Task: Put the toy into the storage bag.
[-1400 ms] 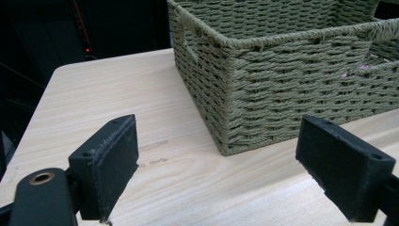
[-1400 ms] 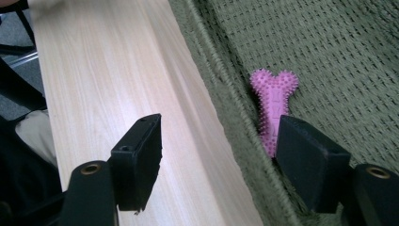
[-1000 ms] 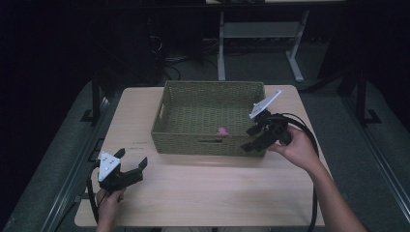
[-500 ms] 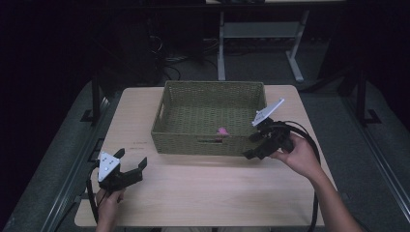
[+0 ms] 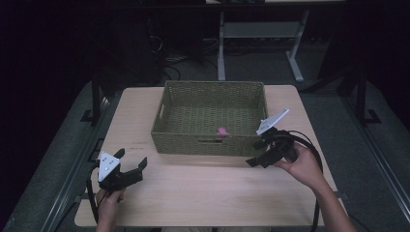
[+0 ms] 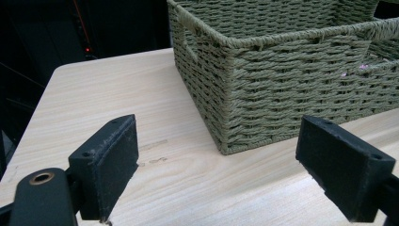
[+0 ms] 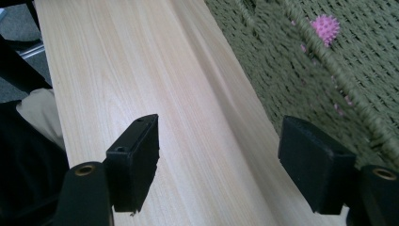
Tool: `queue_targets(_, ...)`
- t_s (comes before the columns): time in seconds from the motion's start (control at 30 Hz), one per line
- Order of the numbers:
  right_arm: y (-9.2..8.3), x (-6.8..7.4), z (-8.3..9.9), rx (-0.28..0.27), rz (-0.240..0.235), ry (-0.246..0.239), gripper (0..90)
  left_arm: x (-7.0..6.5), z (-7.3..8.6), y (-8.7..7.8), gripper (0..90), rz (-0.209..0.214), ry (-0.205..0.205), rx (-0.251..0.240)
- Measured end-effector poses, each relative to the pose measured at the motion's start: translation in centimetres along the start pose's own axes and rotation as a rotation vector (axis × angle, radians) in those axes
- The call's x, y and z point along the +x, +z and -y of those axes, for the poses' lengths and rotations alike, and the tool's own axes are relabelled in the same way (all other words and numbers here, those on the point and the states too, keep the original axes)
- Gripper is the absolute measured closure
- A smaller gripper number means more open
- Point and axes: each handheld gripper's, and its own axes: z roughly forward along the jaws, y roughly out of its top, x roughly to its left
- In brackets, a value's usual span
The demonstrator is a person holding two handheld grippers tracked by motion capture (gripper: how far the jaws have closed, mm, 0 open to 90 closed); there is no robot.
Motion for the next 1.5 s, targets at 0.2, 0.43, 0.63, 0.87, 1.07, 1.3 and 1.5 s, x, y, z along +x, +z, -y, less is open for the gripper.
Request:
queue_targets(0.2, 0.5, 0.0, 1.0, 0.003, -0.002, 0.021, 28.0, 0.1, 0.0, 0.0, 13.0, -0.002, -0.006, -0.002)
queue_targets(0.43, 0.8, 0.0, 2.1, 0.003, -0.011, 0.042, 27.4, 0.0, 0.0, 0.0, 13.0, -0.003, -0.004, 0.000)
queue_targets(0.63, 1.1, 0.1, 3.6, -0.005, -0.014, 0.063, 26.5, 0.0, 0.0, 0.0, 13.0, 0.000, 0.000, 0.001)
queue_targets(0.87, 1.3, 0.4, 5.1, -0.008, -0.003, 0.080, 26.5, -0.1, 0.0, 0.1, 13.0, 0.001, 0.000, 0.001)
queue_targets(1.07, 1.2, 0.7, 6.2, -0.009, 0.003, 0.090, 26.9, -0.2, 0.0, 0.1, 13.0, 0.002, 0.000, 0.003)
queue_targets(1.3, 0.8, 0.8, 8.3, -0.033, 0.012, 0.126, 26.9, -0.3, 0.0, 0.2, 13.0, 0.003, 0.000, 0.004)
queue_targets(1.5, 0.5, 1.2, 9.8, -0.040, 0.020, 0.139, 26.9, -0.3, 0.0, 0.2, 13.0, 0.003, 0.002, 0.007)
